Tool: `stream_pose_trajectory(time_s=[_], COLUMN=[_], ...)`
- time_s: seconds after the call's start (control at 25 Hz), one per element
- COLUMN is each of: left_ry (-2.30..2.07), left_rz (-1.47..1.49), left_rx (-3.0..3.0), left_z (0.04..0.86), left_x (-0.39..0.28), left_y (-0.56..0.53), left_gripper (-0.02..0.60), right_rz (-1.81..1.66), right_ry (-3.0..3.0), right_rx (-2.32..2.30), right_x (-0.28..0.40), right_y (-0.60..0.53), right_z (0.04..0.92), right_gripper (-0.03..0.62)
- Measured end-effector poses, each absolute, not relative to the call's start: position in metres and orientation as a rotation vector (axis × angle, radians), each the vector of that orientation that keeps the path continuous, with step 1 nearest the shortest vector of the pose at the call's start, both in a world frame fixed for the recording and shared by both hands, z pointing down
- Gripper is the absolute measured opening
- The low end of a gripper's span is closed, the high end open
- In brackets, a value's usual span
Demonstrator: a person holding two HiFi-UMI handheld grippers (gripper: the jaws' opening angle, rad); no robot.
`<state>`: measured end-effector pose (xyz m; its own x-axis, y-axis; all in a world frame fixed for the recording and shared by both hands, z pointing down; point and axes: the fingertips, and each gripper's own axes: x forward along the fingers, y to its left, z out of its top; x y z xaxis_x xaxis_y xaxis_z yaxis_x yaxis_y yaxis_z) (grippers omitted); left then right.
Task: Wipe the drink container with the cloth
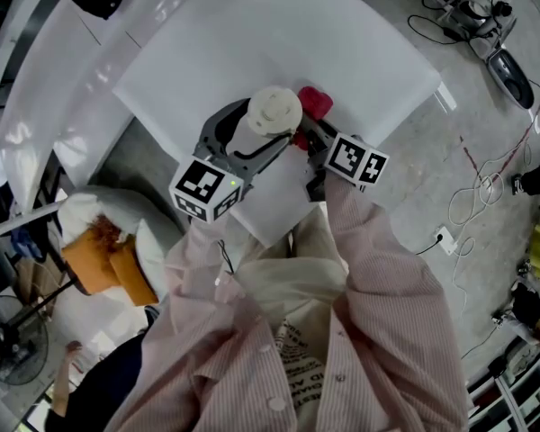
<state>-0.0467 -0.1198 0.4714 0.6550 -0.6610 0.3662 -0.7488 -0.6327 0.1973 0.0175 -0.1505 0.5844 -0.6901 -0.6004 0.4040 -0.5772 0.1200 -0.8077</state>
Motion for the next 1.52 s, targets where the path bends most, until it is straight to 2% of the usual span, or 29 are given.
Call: stream_pose_trajectory(time_s=[0.32,0.68,1.52], left_ry=[-1.112,-1.099,-1.076], left_rz=[0.388,0.41,0.432], left_rx=[2.536,2.526,2.519], left_z=[0.472,0.472,0.472], left_x=[-0.045,-0.044,-0.045], left_y=[-0.119,-0.119,-0.121], left_gripper=[0.365,0.365,0.365], right_rz=[-1.481,-1.29,-1.702], right_ry=[2.659,3.067,3.096], right_rx=[-1.193,-0.786,0.246], right_x=[0.028,0.013,-0.038], right_y=[-0.165,-0.191,-0.193], right_z=[0.553,0.493,0.47], right_gripper=[0.04,0.04,0.04])
